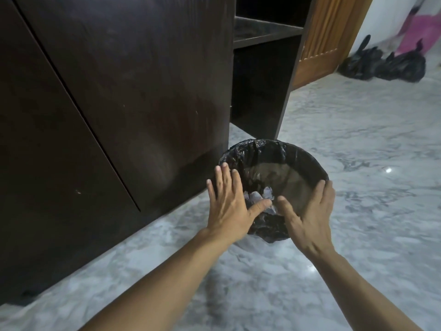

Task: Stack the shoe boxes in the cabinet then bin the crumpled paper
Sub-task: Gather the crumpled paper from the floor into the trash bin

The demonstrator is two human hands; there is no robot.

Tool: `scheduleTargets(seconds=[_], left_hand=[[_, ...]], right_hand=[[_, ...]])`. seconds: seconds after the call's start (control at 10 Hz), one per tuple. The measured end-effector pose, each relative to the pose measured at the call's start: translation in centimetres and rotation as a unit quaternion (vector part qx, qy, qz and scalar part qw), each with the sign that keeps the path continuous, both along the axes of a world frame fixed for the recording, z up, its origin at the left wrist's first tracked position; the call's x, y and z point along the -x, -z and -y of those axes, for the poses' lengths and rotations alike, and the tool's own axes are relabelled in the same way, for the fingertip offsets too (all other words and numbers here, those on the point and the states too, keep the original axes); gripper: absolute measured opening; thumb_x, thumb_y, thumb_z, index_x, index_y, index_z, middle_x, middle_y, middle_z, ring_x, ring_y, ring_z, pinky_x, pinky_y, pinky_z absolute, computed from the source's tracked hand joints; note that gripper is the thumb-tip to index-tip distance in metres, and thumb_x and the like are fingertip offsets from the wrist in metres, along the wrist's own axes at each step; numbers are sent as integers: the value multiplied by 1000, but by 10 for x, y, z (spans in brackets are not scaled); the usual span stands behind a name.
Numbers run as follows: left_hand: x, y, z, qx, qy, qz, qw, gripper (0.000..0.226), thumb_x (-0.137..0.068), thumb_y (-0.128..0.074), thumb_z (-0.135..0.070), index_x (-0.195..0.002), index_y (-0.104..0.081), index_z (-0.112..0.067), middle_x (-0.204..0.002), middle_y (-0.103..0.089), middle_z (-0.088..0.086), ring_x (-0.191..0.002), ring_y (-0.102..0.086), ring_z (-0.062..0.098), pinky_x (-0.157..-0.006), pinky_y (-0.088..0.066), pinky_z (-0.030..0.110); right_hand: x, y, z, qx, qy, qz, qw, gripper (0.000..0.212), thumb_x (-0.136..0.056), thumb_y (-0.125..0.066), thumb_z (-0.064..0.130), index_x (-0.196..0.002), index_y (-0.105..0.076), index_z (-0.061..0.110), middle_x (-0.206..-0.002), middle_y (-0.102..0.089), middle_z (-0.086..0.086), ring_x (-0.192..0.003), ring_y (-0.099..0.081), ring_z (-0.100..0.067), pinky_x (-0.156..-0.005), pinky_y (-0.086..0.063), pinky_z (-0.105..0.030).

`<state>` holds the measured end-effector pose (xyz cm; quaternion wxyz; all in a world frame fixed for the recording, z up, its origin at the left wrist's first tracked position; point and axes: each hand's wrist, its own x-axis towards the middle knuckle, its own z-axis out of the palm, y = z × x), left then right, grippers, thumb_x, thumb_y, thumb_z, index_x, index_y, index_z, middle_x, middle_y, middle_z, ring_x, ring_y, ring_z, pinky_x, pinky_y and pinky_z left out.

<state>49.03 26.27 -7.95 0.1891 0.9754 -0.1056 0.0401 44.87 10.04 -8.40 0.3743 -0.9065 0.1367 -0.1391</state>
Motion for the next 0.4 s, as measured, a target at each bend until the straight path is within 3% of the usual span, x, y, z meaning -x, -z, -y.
scheduleTargets(seconds=[0.1, 0.2, 0.3, 0.4], left_hand=[[-5, -2, -7, 12, -58, -16, 998, 126, -59, 13, -88, -153, 1, -6, -160, 16, 15, -148, 17, 29, -117, 5, 51], [-13, -9, -15, 15, -91, -50, 995, 115, -68, -2, -82, -154, -4, -6, -162, 9, 12, -150, 7, 26, -117, -6, 53], [-24, -20, -27, 22, -80, -98, 992, 100, -83, -21, -75, -154, -2, -7, -162, 14, 7, -150, 5, 22, -117, -10, 53], [-23, -29, -39, 33, -46, -134, 989, 96, -87, -25, -73, -154, 2, -10, -161, 17, 6, -150, 8, 20, -118, -5, 54]], right_hand=[[-8, -4, 1, -7, -42, -45, 998, 112, -75, -35, 72, -155, 12, 8, -162, 22, -4, -148, 23, -13, -118, 9, -29], [-18, -9, -3, -5, -87, -61, 994, 105, -78, -39, 60, -155, 13, 10, -162, 23, -3, -147, 24, -12, -118, 8, -28], [-28, -13, -1, 3, -126, -95, 987, 108, -83, -53, 58, -155, 14, 11, -162, 23, -1, -146, 25, -12, -120, 4, -33], [-31, -9, 1, 21, -127, -70, 989, 103, -89, -60, 50, -156, 8, 10, -164, 16, -4, -148, 22, -16, -122, -2, -40]])
